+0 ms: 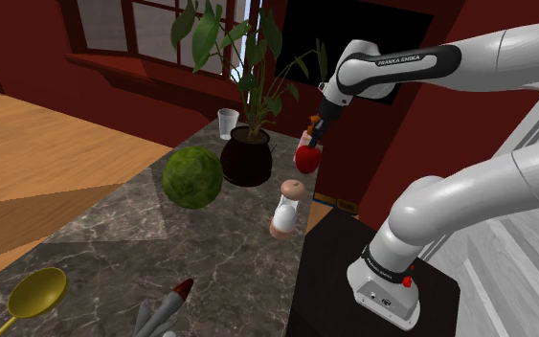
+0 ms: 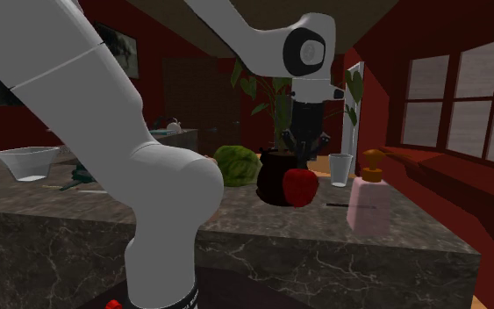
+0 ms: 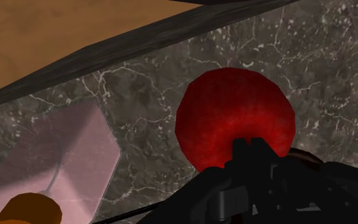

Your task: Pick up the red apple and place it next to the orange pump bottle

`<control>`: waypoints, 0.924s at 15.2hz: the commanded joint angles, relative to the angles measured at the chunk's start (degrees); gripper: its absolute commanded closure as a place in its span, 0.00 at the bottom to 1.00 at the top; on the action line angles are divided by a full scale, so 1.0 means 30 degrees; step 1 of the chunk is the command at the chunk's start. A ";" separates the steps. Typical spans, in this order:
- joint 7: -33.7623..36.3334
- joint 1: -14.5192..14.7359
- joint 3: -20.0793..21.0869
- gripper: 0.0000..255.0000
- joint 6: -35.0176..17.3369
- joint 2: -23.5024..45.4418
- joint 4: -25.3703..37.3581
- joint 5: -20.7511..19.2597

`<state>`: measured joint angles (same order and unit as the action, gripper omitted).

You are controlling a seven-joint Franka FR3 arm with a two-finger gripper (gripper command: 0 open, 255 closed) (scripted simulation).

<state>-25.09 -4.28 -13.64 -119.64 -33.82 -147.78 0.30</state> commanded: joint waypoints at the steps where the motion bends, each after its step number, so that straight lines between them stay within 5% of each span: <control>1: -0.0037 0.0019 -0.0031 1.00 -0.0621 0.0136 -0.0474 0.0019; 9: -0.0406 0.0108 -0.0340 1.00 -0.3059 0.1108 -0.1961 0.0120; 14: -0.0406 0.0108 -0.0339 1.00 -0.3059 0.1108 -0.1961 0.0120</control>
<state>-26.28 -3.96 -14.64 -128.76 -30.54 -153.66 0.66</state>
